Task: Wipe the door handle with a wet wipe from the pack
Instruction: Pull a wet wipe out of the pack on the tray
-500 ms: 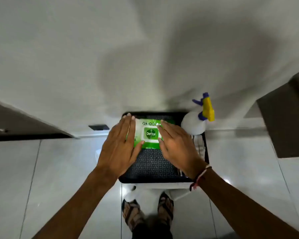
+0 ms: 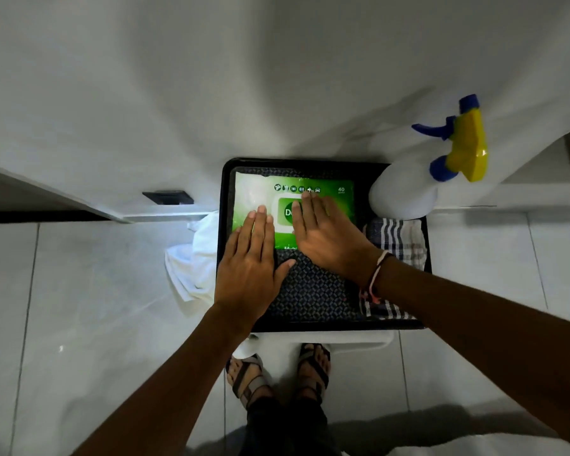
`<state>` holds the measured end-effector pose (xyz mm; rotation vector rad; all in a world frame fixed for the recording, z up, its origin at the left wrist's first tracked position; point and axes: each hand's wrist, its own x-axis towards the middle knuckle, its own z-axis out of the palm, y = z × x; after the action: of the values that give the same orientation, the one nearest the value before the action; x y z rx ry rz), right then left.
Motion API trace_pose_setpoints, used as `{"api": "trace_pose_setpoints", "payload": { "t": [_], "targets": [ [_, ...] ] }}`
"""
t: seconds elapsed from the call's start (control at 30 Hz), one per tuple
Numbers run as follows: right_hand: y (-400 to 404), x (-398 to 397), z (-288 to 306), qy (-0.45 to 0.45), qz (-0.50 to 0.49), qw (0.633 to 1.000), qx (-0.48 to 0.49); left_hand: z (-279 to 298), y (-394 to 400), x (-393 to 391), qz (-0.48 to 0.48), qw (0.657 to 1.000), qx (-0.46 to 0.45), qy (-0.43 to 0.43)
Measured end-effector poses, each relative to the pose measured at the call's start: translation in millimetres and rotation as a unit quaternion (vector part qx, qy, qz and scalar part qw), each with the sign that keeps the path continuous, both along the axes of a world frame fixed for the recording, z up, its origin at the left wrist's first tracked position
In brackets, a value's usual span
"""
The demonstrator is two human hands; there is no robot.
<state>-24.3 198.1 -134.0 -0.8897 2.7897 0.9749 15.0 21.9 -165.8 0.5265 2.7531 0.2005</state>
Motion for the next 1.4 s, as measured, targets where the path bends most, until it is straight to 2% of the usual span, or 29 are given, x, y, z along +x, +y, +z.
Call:
{"api": "trace_pose_setpoints", "payload": {
  "t": [0.1,0.23,0.3,0.4,0.5,0.63,0.77,0.87,0.93,1.03,1.1,1.13,1.17,1.2,1.27,1.3,1.33,1.4],
  "targets": [
    [5,-8,6,-0.006,0.036,0.999,-0.022,-2,0,1,0.002,1.000,-0.002,0.015],
    [10,-25,25,-0.105,-0.019,0.981,-0.160,-3,3,4,0.011,1.000,0.006,0.026],
    [17,-38,33,-0.158,-0.100,0.948,-0.258,2,7,2,0.012,1.000,0.004,0.017],
    [23,-52,40,-0.227,-0.172,0.895,-0.342,13,12,-6,0.051,0.998,0.032,0.032],
    [25,-56,38,-0.253,-0.189,0.865,-0.390,15,23,-18,0.118,0.988,0.075,0.073],
    [28,-51,33,-0.251,-0.179,0.852,-0.423,12,44,-33,0.224,0.966,0.103,0.078],
    [26,-45,34,-0.247,-0.183,0.843,-0.442,9,63,-39,0.280,0.952,0.104,0.069],
    [25,-44,34,-0.246,-0.204,0.832,-0.454,11,73,-45,0.372,0.916,0.145,0.035],
    [24,-43,32,-0.246,-0.217,0.818,-0.471,14,71,-48,0.431,0.879,0.204,-0.007],
    [22,-37,36,-0.233,-0.254,0.791,-0.505,34,50,-39,0.511,0.777,0.364,-0.059],
    [14,-28,59,-0.203,-0.290,0.750,-0.558,68,24,-28,0.553,0.695,0.449,-0.098],
    [8,-23,74,-0.186,-0.314,0.717,-0.594,89,12,-22,0.560,0.658,0.490,-0.118],
    [2,-18,89,-0.181,-0.344,0.666,-0.637,110,0,-19,0.555,0.630,0.525,-0.139],
    [-9,-12,115,-0.195,-0.371,0.593,-0.688,141,-14,-16,0.543,0.614,0.553,-0.150],
    [-37,-1,174,-0.274,-0.406,0.411,-0.769,208,-42,-12,0.505,0.606,0.594,-0.156],
    [-52,3,205,-0.319,-0.396,0.338,-0.791,241,-55,-11,0.486,0.607,0.610,-0.151],
    [-67,7,230,-0.349,-0.371,0.306,-0.804,268,-65,-11,0.468,0.608,0.624,-0.149],
    [-96,12,279,-0.358,-0.311,0.281,-0.834,323,-85,-13,0.426,0.623,0.640,-0.141]
  ]
}}
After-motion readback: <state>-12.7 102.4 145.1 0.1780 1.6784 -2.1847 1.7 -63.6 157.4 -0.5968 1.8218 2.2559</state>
